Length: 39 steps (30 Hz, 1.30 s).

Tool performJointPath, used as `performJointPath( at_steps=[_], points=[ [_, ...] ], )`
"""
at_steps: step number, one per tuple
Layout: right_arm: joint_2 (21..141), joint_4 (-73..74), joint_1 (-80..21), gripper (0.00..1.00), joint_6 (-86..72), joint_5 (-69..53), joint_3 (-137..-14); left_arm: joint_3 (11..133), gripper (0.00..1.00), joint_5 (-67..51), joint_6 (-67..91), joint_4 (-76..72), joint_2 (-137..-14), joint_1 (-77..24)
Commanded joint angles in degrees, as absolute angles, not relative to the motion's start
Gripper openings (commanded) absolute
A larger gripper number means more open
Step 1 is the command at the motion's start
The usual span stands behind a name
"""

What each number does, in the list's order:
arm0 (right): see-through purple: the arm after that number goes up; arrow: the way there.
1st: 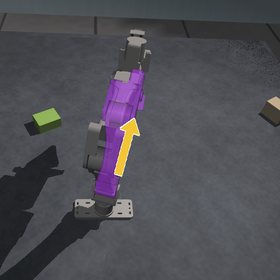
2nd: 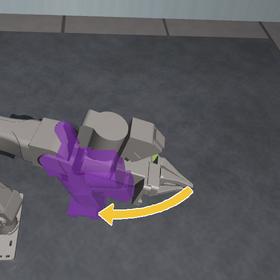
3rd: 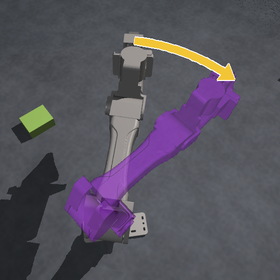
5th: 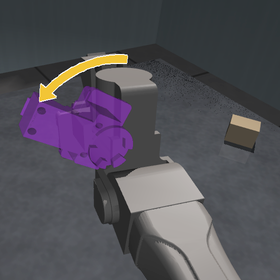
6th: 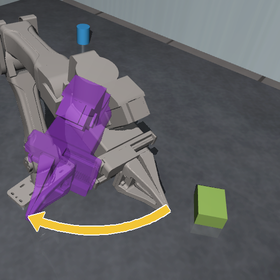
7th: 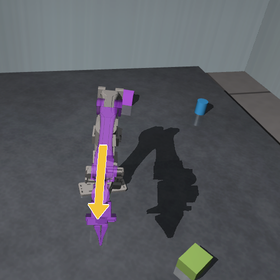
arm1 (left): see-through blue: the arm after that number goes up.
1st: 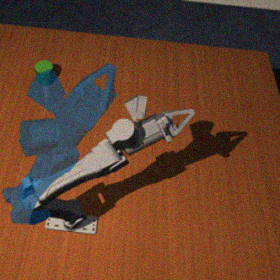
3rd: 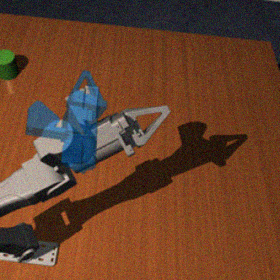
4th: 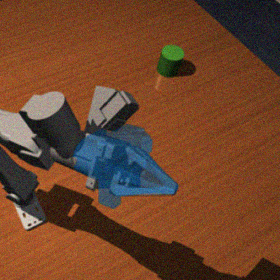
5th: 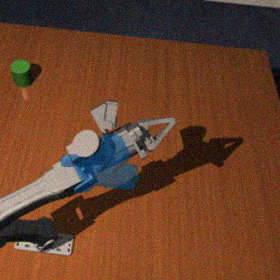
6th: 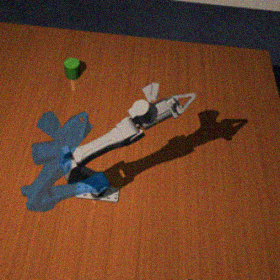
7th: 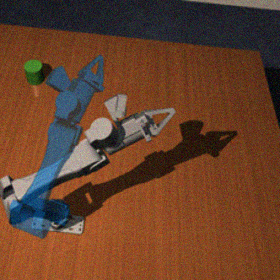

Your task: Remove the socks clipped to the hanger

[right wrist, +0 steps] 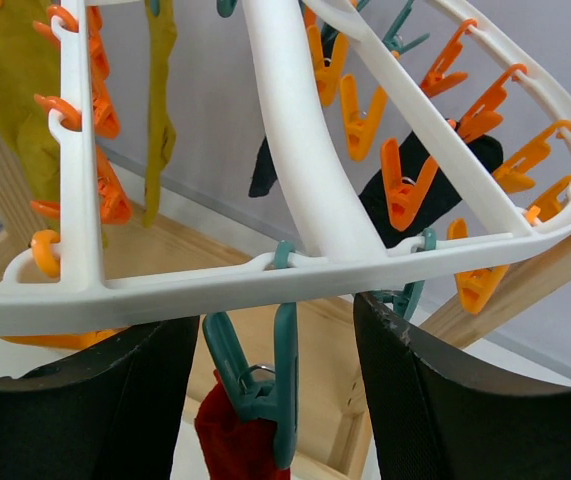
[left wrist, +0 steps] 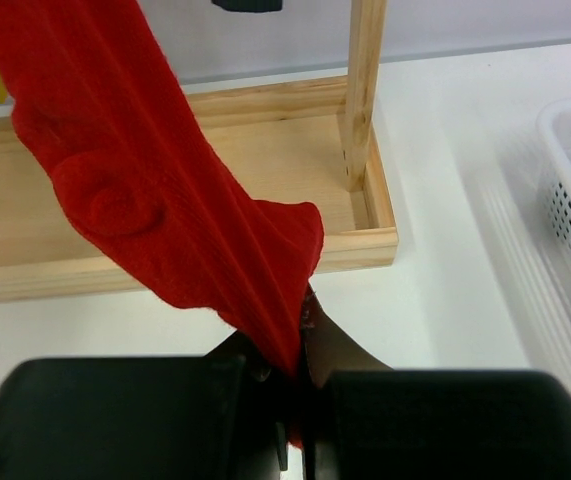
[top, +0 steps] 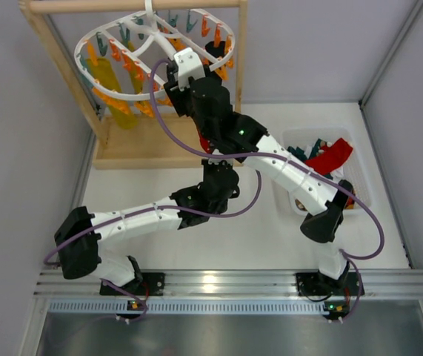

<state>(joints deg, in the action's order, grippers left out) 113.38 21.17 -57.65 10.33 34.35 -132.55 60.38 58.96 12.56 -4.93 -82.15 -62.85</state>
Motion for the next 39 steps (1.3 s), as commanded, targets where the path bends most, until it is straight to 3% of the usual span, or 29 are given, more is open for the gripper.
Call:
performJointPath(
  at_steps=[1, 9, 12, 15, 20, 30, 39],
  points=[
    [113.2, 16.1, -58.3, 0.59, 9.4, 35.8, -133.7, 60.5, 0.00, 57.7, 13.7, -6.7, -82.5, -63.6],
    [113.6, 16.2, -58.2, 0.34, 9.6, 35.9, -133.5, 59.8, 0.00, 57.7, 13.9, -6.7, -81.3, -63.6],
    [112.9, 16.2, -58.3, 0.31, 8.8, 35.6, -132.7, 59.4, 0.00, 57.7, 13.9, -6.6, -81.3, -63.6],
    [112.1, 15.9, -58.3, 0.10, 7.7, 35.2, -131.6, 59.1, 0.00, 57.7, 14.1, -6.7, -81.9, -63.7],
    [111.3, 15.4, -58.3, 0.13, 7.0, 34.9, -130.6, 57.5, 0.00, 56.3, 15.6, -6.5, -81.7, -63.6],
    [105.4, 13.8, -58.3, 0.56, 6.1, 32.4, -122.6, 52.0, 0.00, 44.5, 17.4, -6.7, -70.4, -63.6],
    [94.2, 21.3, -58.4, 0.83, 3.7, 28.0, -113.7, 49.4, 0.00, 32.5, 16.2, -6.8, -65.2, -63.6]
  ],
)
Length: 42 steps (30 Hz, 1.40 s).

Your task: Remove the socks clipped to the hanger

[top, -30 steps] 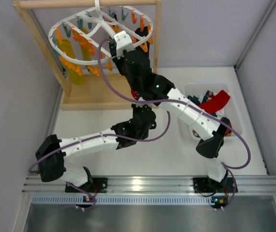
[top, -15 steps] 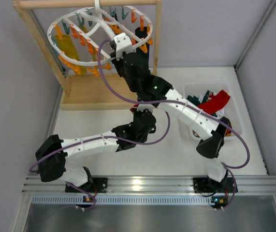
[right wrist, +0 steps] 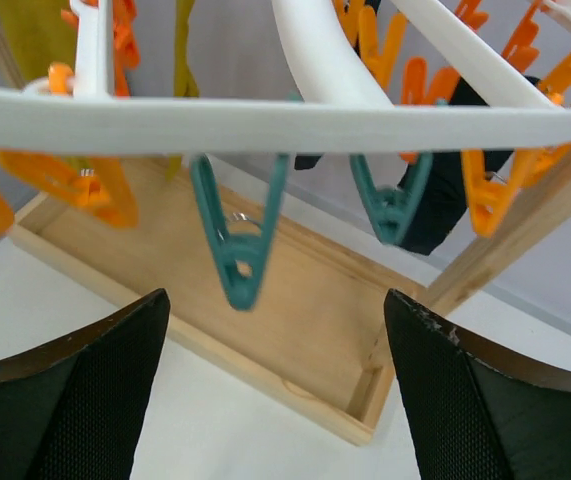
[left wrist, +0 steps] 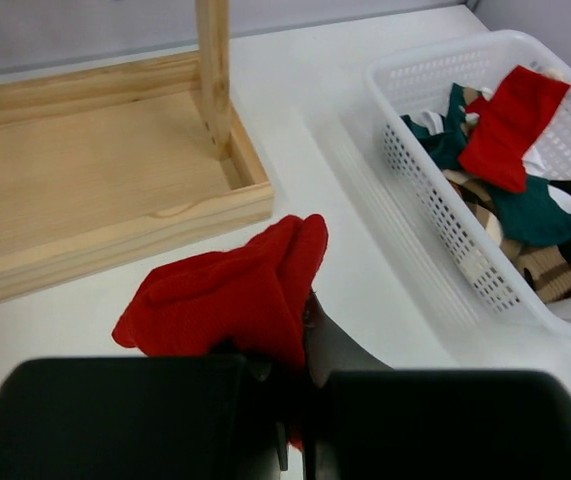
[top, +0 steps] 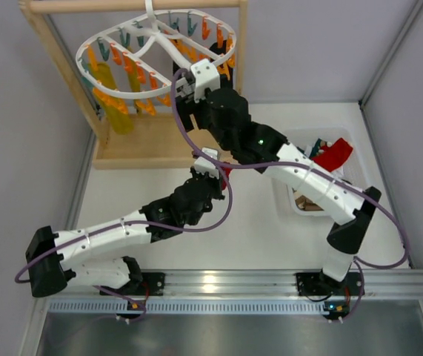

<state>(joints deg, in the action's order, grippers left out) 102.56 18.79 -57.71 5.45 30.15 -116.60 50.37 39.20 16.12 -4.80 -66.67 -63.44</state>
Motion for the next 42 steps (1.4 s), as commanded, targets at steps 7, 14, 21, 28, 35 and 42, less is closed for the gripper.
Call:
performJointPath(
  at_steps=[7, 14, 21, 28, 35, 42],
  points=[
    [78.1, 30.0, -57.6, 0.98, -1.9, 28.3, -101.4, 51.1, 0.00, 20.1, 17.7, -6.9, -66.5, -63.5],
    [54.5, 34.5, -57.0, 0.99, -7.0, 41.9, -82.1, 58.3, 0.00, 11.4, 19.2, -6.9, -75.1, -63.5],
    [38.2, 40.6, -56.6, 1.00, -13.0, 49.7, -73.6, 76.5, 0.00, 7.1, 18.1, -7.4, -92.9, -63.5],
    [29.4, 46.0, -56.7, 0.99, -13.7, 53.1, -74.1, 98.7, 0.04, 4.3, 17.8, -6.9, -115.4, -63.0],
    [25.6, 48.7, -56.7, 0.99, -14.4, 53.3, -72.2, 125.3, 0.92, 1.1, 18.3, 4.7, -135.0, -62.2],
    [26.0, 47.6, -56.7, 0.99, -15.3, 53.4, -69.3, 114.5, 0.99, 8.7, 16.8, 7.4, -124.4, -62.3]
  ],
)
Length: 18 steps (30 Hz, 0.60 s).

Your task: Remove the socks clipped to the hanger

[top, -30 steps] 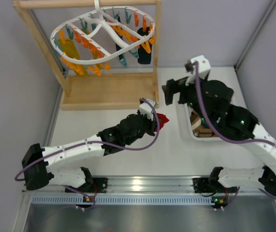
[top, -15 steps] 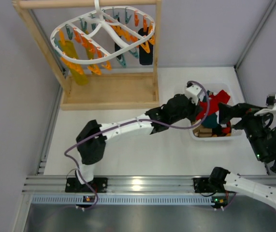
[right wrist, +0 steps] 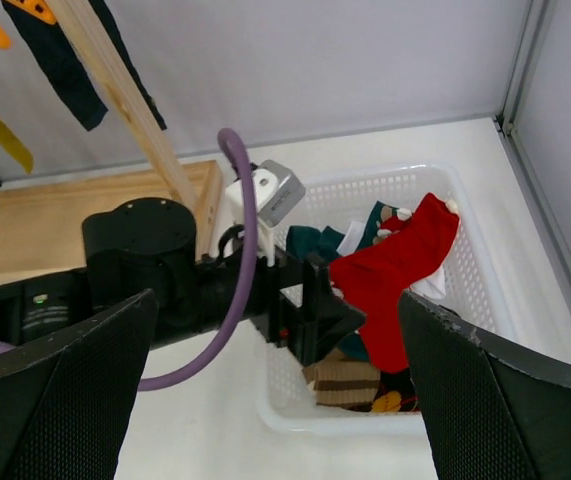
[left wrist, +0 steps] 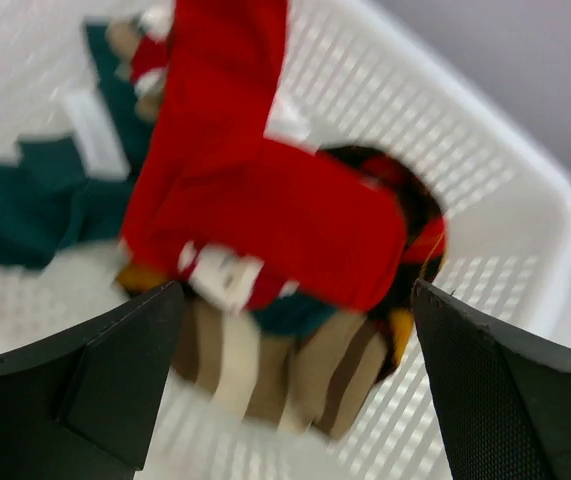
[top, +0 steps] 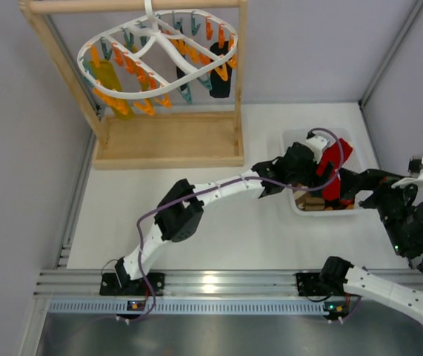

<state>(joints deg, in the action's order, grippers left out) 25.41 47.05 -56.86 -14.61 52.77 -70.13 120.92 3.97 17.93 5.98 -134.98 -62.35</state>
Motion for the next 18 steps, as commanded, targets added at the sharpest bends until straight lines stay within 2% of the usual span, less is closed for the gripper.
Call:
performJointPath(
  at_steps=[1, 9, 13, 18],
  points=[
    [26.4, 47.2, -56.7, 0.99, -15.5, 53.4, -68.7, 111.6, 0.99, 10.8, 16.6, 7.4, -121.9, -62.3],
    [30.2, 41.0, -56.8, 0.99, -14.9, 50.8, -65.9, 83.9, 0.99, 33.4, 16.0, 7.3, -101.3, -62.3],
    [31.7, 37.2, -56.8, 0.99, -14.4, 49.1, -64.5, 75.3, 0.99, 45.1, 16.5, 7.3, -95.0, -62.2],
    [33.6, 34.7, -56.7, 0.99, -14.5, 47.0, -63.2, 67.1, 0.99, 53.1, 20.2, 7.0, -91.3, -58.5]
  ],
)
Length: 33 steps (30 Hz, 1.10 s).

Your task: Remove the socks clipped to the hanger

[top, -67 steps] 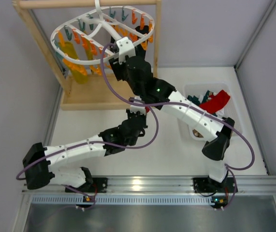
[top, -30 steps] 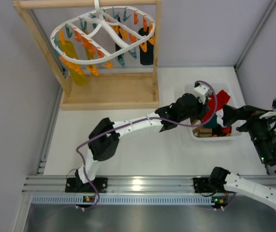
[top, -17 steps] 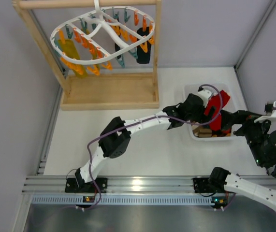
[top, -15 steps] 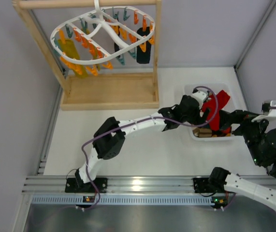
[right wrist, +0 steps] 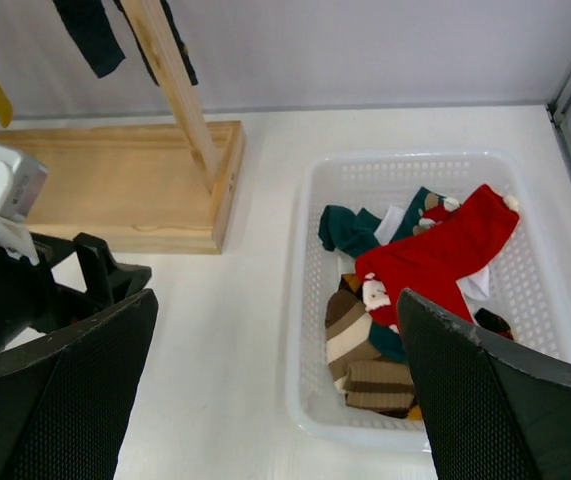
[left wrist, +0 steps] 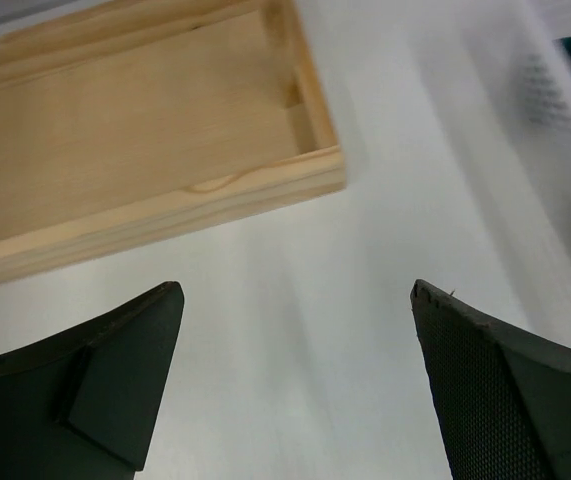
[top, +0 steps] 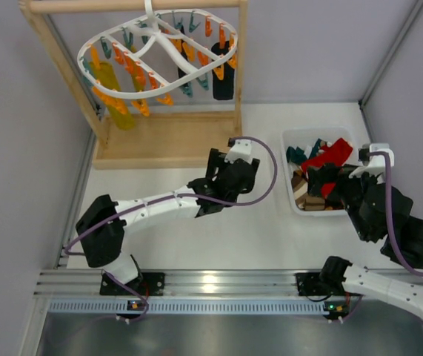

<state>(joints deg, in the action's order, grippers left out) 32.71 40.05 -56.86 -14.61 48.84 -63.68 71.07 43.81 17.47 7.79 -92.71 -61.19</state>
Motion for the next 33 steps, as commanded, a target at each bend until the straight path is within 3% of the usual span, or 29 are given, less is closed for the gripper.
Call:
performJointPath(
  at_steps=[1, 5, 11, 18, 33],
  points=[
    [33.6, 34.4, -56.7, 1.00, -14.4, 46.3, -62.7, 66.3, 0.99, 53.7, 21.0, 6.9, -91.1, -55.9],
    [34.4, 31.6, -56.7, 0.99, -14.1, 43.9, -61.2, 60.7, 0.99, 56.4, 22.0, 0.6, -89.9, -48.6],
    [35.8, 29.7, -56.7, 0.99, -13.3, 40.5, -60.2, 54.4, 0.99, 53.2, 18.3, -20.2, -91.8, -35.4],
    [35.3, 27.4, -56.7, 1.00, -11.8, 37.3, -57.9, 57.0, 0.99, 51.9, 7.4, -38.8, -102.6, -24.7],
    [37.4, 25.5, -56.6, 0.99, -10.3, 28.8, -55.7, 66.3, 0.99, 48.3, 0.6, -46.3, -112.3, -9.9]
  ],
)
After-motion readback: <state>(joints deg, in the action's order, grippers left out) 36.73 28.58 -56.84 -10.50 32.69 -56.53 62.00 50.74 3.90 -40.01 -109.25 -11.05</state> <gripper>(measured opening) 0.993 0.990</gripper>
